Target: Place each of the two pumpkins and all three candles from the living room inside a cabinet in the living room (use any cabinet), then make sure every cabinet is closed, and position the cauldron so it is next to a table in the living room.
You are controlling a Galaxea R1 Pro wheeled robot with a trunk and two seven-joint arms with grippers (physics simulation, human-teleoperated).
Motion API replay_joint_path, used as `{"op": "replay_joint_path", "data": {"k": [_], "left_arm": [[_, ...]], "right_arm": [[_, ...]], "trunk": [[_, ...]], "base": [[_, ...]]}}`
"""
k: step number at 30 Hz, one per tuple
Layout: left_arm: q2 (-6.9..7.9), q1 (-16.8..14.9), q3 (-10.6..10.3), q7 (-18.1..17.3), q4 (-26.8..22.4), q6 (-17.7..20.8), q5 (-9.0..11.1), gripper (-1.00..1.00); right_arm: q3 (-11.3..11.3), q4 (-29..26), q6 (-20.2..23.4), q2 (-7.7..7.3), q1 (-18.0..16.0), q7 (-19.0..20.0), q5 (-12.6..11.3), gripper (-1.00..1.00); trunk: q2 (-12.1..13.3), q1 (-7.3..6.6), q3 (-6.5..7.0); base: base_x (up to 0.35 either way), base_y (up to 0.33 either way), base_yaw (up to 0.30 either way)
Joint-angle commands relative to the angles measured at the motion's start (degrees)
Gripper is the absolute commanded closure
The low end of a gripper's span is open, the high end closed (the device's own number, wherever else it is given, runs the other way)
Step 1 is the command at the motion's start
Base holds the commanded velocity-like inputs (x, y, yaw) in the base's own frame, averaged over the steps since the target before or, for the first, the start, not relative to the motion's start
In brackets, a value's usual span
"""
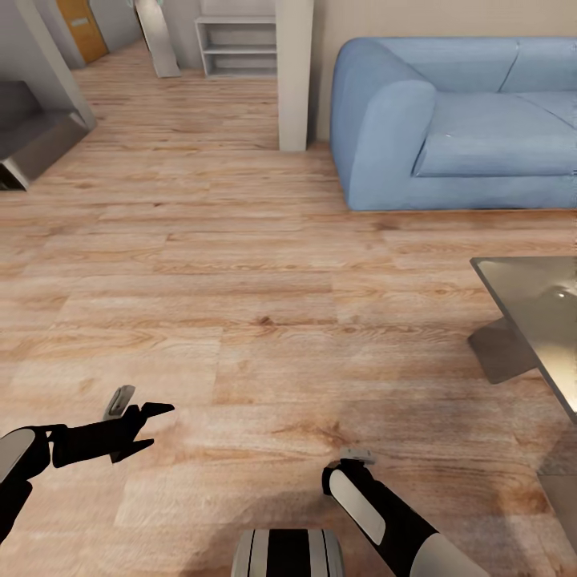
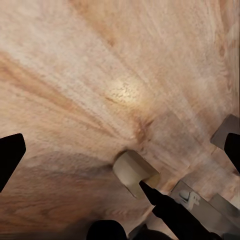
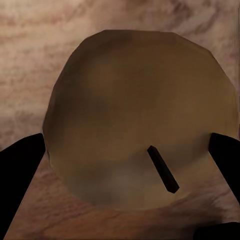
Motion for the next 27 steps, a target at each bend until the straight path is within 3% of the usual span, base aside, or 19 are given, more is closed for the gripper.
{"op": "replay_joint_path", "data": {"k": [1, 27], "left_arm": [[0.0, -0.02, 0.05, 0.6, 0.01, 0.14, 0.57, -1.0], [-0.34, -0.02, -0.04, 1.05, 0.42, -0.02, 0.33, -1.0]], "right_arm": [[0.15, -0.06, 0.2, -0.03, -0.04, -0.43, -0.35, 1.0], [-0.02, -0.6, 2.17, -0.03, -0.06, 0.46, -0.21, 1.0]], "trunk": [[0.0, -0.03, 0.19], [0.35, -0.7, 5.95]], "base": [[0.0, 0.0, 0.0], [0.0, 0.0, 0.001]]}}
